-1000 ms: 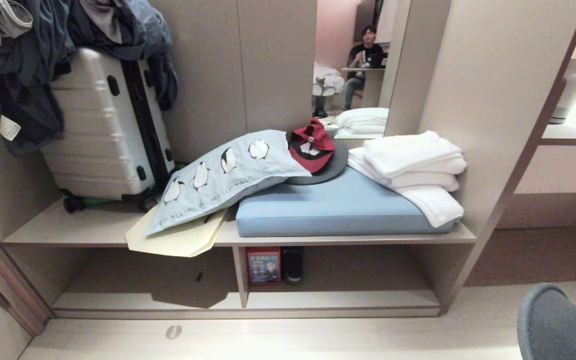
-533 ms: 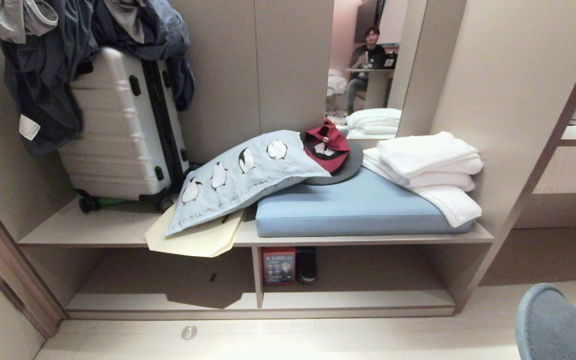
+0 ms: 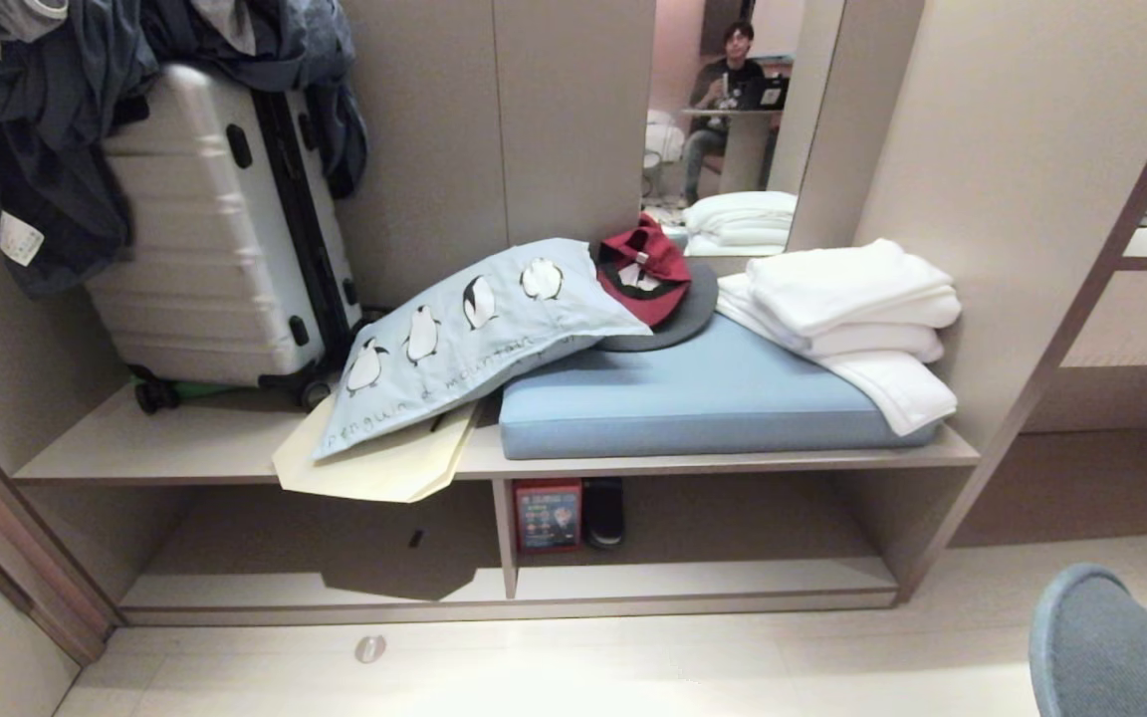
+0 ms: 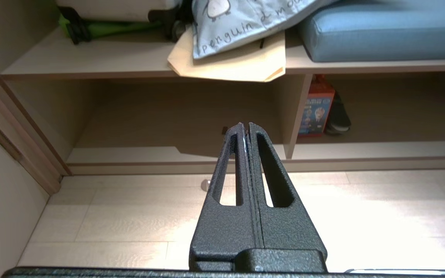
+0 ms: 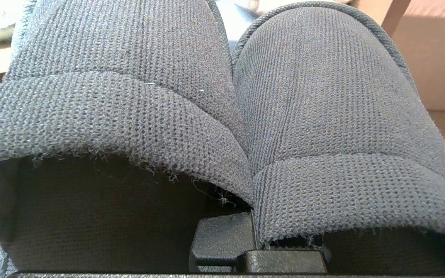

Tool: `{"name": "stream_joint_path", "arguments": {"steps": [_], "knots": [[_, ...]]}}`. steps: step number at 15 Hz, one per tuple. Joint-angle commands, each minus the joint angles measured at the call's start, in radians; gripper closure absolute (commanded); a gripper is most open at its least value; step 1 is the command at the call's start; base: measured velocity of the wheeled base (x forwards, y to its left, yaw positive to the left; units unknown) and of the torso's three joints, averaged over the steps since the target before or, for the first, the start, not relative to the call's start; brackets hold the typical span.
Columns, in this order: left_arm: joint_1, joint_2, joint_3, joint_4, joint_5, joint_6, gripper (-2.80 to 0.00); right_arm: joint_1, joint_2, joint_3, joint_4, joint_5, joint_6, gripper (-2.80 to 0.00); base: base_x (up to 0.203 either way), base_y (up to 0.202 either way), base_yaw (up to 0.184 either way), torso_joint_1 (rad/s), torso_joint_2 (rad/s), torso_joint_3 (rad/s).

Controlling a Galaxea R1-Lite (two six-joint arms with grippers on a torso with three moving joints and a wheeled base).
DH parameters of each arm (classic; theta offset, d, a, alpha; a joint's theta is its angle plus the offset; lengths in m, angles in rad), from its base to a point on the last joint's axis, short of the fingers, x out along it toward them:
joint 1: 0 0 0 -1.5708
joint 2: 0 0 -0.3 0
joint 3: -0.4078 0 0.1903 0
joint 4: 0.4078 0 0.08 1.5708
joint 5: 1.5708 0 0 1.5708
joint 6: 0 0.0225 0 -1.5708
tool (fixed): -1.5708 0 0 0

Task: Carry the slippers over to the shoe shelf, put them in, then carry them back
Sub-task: Place the slippers into the shoe cabinet

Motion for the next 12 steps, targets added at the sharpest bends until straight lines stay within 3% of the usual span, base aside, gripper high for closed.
{"name": "stream_joint_path", "arguments": {"steps": [1, 12], "knots": [[0.000, 0.000, 0.000, -0.001, 0.000, -0.001, 0.00, 0.000, 0.001, 0.002, 0.000, 0.000, 0.000, 0.00, 0.000, 0.000, 0.000, 0.000, 0.00, -0.198], [0.000, 0.002, 0.000, -0.001, 0.000, -0.001, 0.00, 0.000, 0.001, 0.002, 0.000, 0.000, 0.000, 0.00, 0.000, 0.000, 0.000, 0.002, 0.00, -0.196]]}}
